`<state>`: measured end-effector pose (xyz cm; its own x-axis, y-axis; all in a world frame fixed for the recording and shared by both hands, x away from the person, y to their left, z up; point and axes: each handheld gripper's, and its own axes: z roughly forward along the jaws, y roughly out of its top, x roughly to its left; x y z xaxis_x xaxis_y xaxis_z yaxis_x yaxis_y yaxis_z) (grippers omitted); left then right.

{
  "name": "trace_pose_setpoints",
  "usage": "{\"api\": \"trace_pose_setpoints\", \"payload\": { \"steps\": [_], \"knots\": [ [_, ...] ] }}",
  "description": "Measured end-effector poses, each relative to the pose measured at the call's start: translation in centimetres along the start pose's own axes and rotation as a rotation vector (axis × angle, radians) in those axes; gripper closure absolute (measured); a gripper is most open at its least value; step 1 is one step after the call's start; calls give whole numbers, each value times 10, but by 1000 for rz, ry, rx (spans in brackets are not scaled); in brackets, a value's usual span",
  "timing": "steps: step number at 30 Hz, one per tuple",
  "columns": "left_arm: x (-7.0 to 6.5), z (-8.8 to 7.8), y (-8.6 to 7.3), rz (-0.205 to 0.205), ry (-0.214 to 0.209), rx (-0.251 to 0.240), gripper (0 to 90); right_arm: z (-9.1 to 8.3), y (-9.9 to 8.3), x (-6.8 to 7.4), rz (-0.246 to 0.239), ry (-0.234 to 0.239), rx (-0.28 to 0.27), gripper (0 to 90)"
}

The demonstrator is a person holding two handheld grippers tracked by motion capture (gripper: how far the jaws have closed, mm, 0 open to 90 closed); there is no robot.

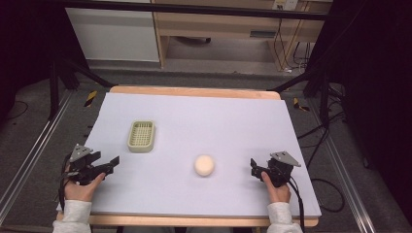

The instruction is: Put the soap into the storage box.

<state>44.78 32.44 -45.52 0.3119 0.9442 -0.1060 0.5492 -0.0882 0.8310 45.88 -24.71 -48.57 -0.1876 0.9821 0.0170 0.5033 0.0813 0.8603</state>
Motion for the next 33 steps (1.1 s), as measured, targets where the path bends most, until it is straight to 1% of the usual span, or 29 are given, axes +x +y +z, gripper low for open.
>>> {"api": "trace_pose_setpoints", "payload": {
  "steps": [3,4,5,6,8,9,11,15,18,22,25,28,33],
  "knots": [
    [-2,-1,1,7,-2,-6,217,-1,0,1,-8,-4,-7,42],
    [-5,-1,2,11,-20,-6,216,-1,-1,2,-16,0,-10,41],
    [-5,-1,2,11,-20,-6,216,-1,-1,2,-16,0,-10,41],
    [-7,-1,3,15,-29,-3,216,-1,-1,2,-19,-2,-16,38],
    [-11,0,3,30,-39,5,216,-2,-1,2,-24,5,-17,38],
    [-15,1,4,48,-47,13,216,-2,-1,2,-25,2,-20,38],
    [-17,1,5,61,-52,19,216,-2,-1,2,-23,5,-18,38],
    [-22,1,7,66,-63,12,216,-2,-1,2,-18,8,-20,38],
    [-26,1,8,77,-66,10,214,-2,-1,2,-19,9,-21,38],
    [-33,1,11,90,-82,7,212,-2,-1,2,-21,10,-23,38],
    [-35,1,12,100,-90,10,210,-2,-1,1,-20,12,-23,38],
    [-42,3,14,111,-99,9,210,-2,-1,1,-15,12,-24,38],
    [-46,4,15,120,-107,13,210,-2,-1,1,-12,14,-24,38]
  ]
}}
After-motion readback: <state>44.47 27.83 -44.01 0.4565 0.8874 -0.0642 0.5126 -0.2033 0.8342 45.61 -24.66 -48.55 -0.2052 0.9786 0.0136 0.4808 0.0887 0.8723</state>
